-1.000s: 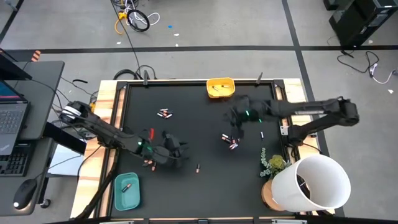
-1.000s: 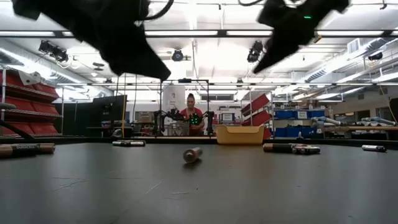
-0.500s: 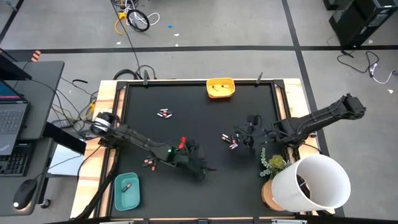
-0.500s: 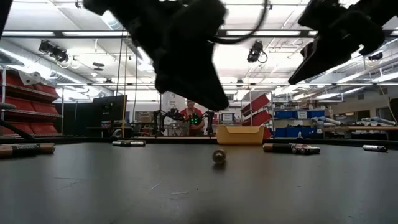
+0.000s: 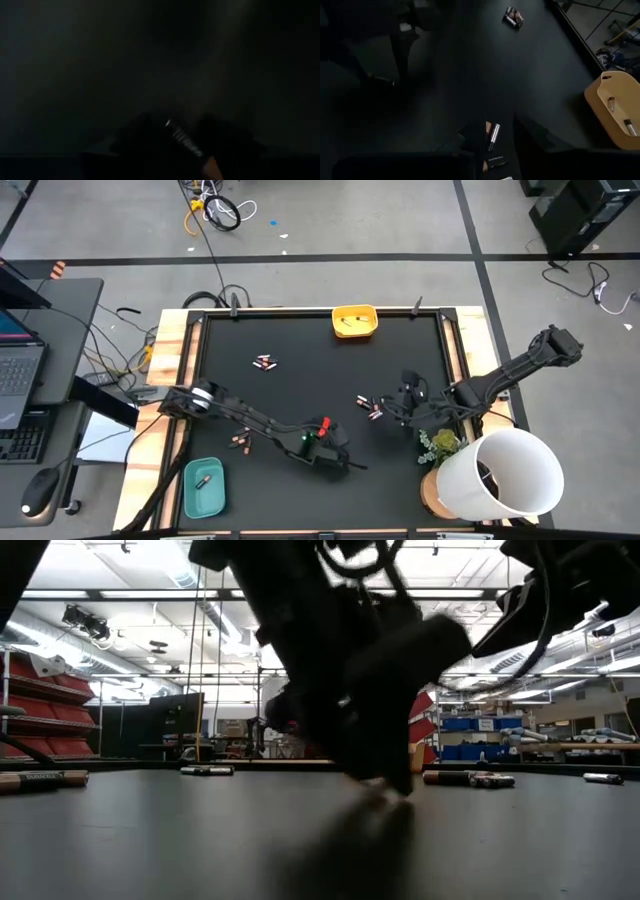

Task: Sort batteries
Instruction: Put the black battery into the green bin

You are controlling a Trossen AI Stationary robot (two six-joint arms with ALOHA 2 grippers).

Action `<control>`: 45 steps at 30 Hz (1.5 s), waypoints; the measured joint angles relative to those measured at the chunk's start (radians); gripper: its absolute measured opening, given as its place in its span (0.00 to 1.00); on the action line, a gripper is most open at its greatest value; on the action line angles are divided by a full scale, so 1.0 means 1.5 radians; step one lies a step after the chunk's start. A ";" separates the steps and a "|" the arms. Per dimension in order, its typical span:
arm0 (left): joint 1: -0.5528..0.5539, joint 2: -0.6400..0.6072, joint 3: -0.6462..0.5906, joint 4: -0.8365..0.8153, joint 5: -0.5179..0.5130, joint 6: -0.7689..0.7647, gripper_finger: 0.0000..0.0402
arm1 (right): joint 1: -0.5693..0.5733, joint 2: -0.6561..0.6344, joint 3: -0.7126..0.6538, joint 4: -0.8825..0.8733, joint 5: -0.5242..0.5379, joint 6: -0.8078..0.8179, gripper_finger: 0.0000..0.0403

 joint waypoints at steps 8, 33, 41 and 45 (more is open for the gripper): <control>-0.004 0.005 0.004 -0.048 0.018 -0.023 0.53 | 0.006 0.000 0.000 0.006 0.001 -0.011 0.20; -0.022 -0.007 0.002 -0.194 0.124 0.100 0.12 | 0.006 0.001 0.000 0.056 0.000 -0.034 0.19; -0.026 -0.009 0.001 -0.200 0.090 0.114 0.12 | 0.006 0.001 0.000 0.057 0.000 -0.034 0.19; -0.034 -0.039 -0.005 -0.234 0.044 0.110 0.12 | 0.006 0.001 0.000 0.057 0.001 -0.035 0.19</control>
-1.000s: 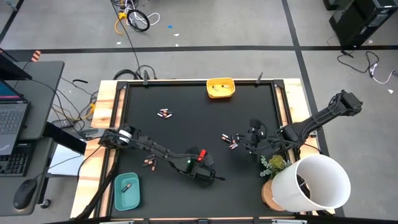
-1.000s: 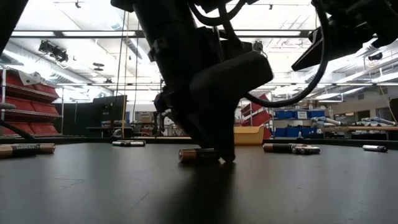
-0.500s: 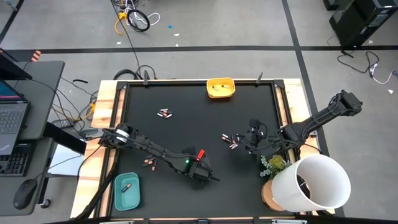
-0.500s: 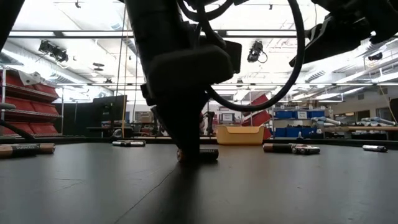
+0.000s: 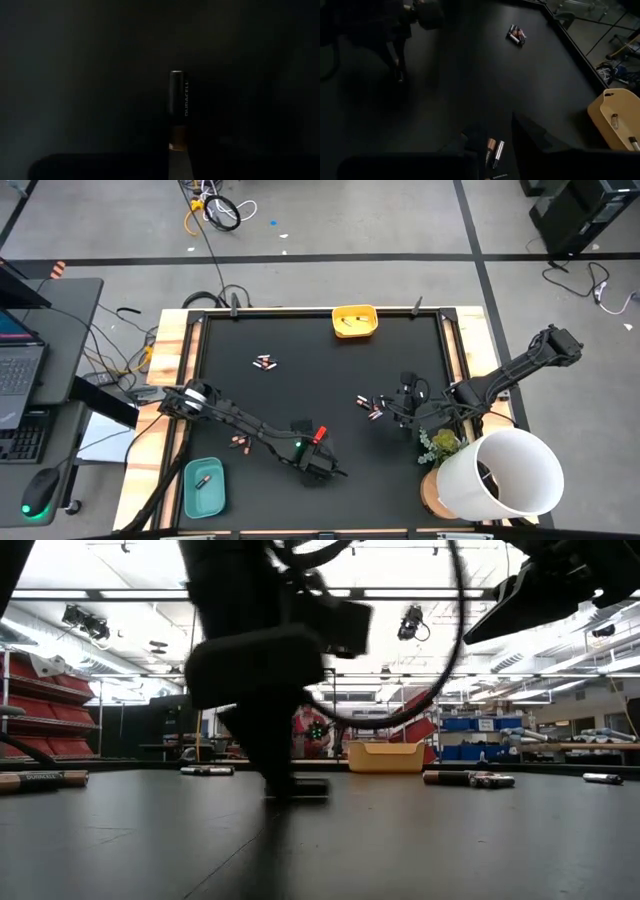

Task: Sort batteries
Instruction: Put the black battery into the green bin

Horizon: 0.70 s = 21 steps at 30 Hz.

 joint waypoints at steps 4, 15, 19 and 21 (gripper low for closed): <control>-0.009 -0.064 -0.001 -0.076 -0.021 -0.053 0.12 | 0.000 0.000 0.000 0.000 0.002 -0.001 0.18; -0.148 -0.200 -0.110 -0.187 0.144 -0.339 0.12 | -0.011 0.000 -0.056 0.154 0.038 -0.070 0.18; -0.224 -0.244 -0.121 -0.190 0.192 -0.475 0.12 | -0.032 0.000 -0.087 0.234 0.038 -0.102 0.18; -0.261 -0.256 -0.122 -0.202 0.205 -0.550 0.12 | -0.046 0.000 -0.100 0.273 0.034 -0.120 0.18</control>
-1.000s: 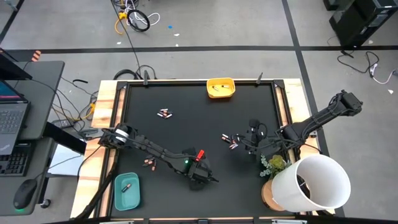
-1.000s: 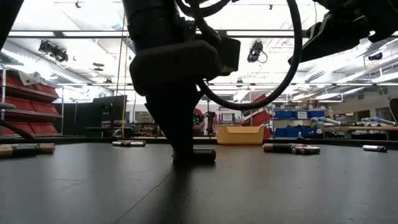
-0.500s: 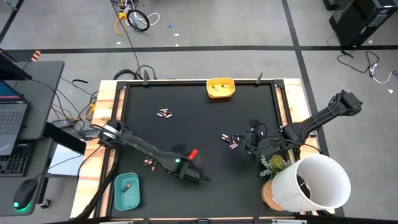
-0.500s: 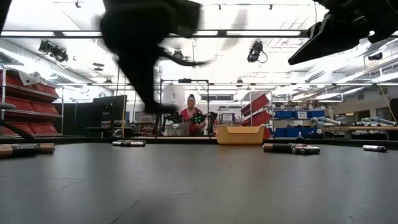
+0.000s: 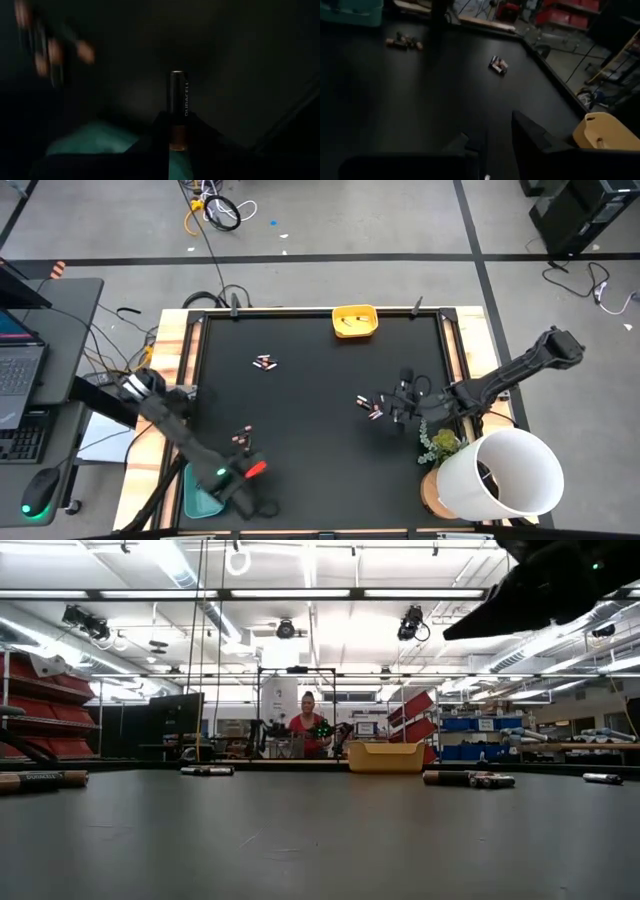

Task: Sort batteries
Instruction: Put the black battery into the green bin

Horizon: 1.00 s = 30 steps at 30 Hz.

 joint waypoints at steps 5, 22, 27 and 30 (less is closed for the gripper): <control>-0.086 -0.014 -0.001 -0.042 0.015 -0.186 0.12 | -0.046 0.000 -0.005 0.056 -0.092 -0.041 0.18; -0.191 -0.010 -0.206 0.152 0.066 -0.395 0.12 | -0.155 0.000 -0.005 0.113 -0.261 -0.078 0.18; -0.190 -0.011 -0.221 0.157 0.074 -0.406 0.16 | -0.155 0.000 -0.005 0.111 -0.262 -0.076 0.18; -0.190 -0.010 -0.215 0.131 0.069 -0.430 0.28 | -0.155 0.000 -0.005 0.111 -0.262 -0.076 0.18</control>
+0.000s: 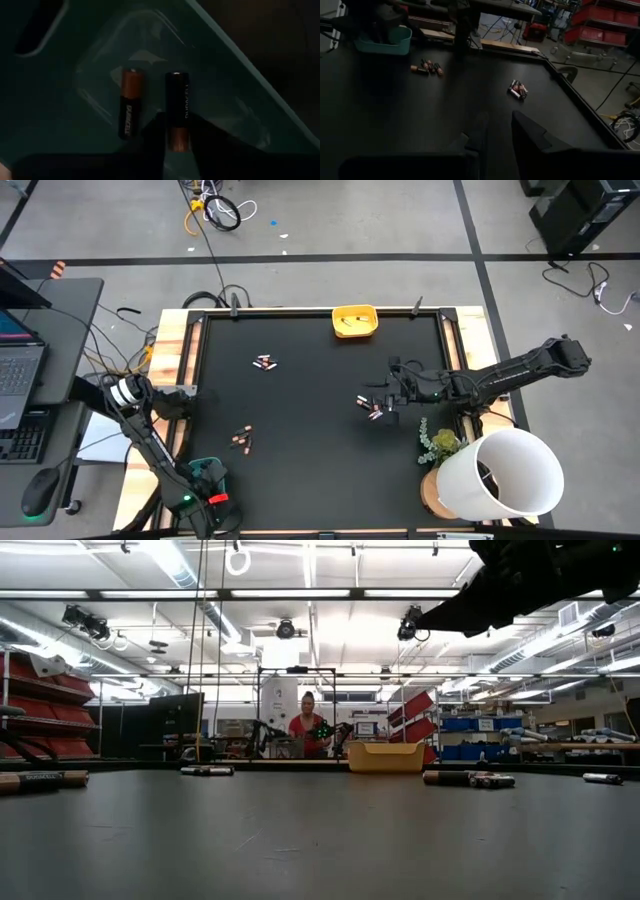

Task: Sort batteries
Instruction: Put the black battery into the green bin, then put the silver battery into the yellow bin

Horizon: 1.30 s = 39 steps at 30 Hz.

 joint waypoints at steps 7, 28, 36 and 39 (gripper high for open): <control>0.009 0.000 0.024 -0.031 0.036 0.027 0.52 | 0.000 0.000 0.000 0.000 0.000 0.008 0.18; 0.167 -0.001 0.155 -0.283 -0.218 0.281 0.49 | 0.000 0.082 0.000 -0.009 -0.004 0.062 0.18; 0.287 -0.001 0.117 -0.190 -0.336 0.559 0.49 | 0.001 0.131 0.000 -0.110 -0.016 0.122 0.18; 0.320 -0.001 0.110 -0.174 -0.437 0.627 0.49 | 0.010 0.128 0.000 -0.179 -0.015 0.164 0.19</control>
